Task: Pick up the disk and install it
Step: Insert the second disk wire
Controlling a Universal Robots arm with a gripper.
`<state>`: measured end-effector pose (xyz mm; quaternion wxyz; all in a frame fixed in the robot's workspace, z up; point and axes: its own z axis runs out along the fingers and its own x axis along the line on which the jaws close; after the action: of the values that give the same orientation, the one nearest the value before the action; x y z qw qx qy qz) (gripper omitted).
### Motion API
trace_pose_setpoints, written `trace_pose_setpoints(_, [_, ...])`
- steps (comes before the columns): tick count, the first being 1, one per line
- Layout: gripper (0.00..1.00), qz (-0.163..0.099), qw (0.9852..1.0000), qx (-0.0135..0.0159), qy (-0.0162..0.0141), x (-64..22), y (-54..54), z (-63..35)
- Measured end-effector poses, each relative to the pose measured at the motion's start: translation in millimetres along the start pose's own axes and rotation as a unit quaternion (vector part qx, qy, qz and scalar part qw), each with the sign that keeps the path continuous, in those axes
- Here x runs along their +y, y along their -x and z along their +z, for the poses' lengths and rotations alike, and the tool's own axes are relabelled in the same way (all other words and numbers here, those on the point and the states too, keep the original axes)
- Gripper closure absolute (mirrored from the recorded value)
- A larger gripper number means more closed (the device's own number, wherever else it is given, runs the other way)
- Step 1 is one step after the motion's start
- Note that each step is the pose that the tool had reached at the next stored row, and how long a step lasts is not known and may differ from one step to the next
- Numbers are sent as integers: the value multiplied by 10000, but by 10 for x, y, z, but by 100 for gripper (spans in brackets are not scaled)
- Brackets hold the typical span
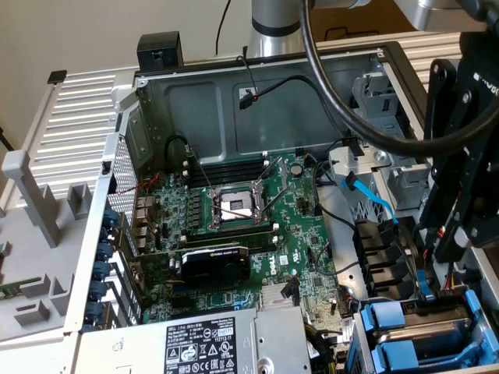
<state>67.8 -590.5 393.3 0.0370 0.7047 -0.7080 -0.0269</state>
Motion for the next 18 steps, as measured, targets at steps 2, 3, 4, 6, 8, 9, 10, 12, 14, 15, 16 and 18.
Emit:
trace_pose_setpoints(2, [63, -39, 9999, -114, 0, 1, 0, -9])
trace_pose_setpoints(3, [63, -54, 9998, -164, 0, 1, 0, -13])
trace_pose_setpoints(4, [63, -66, 9998, -203, 0, 1, 0, -15])
trace_pose_setpoints(6, [63, -78, 9996, -253, 0, 2, -1, -22])
trace_pose_setpoints(8, [63, -81, 9996, -263, 0, 2, 0, -28])
trace_pose_setpoints(9, [63, -81, 9996, -266, 0, 2, 0, -32])
trace_pose_setpoints(10, [65, -81, 9996, -266, 0, 3, -1, -35])
trace_pose_setpoints(12, [72, -82, 9996, -266, 0, 3, -1, -42])
trace_pose_setpoints(14, [84, -82, 9996, -266, 0, 3, -1, -50])
trace_pose_setpoints(15, [89, -82, 9996, -266, 0, 2, -1, -54])
trace_pose_setpoints(16, [89, -82, 9996, -266, 0, -1, -1, -60])
trace_pose_setpoints(18, [89, -88, 9996, -268, 0, -5, -2, -71])
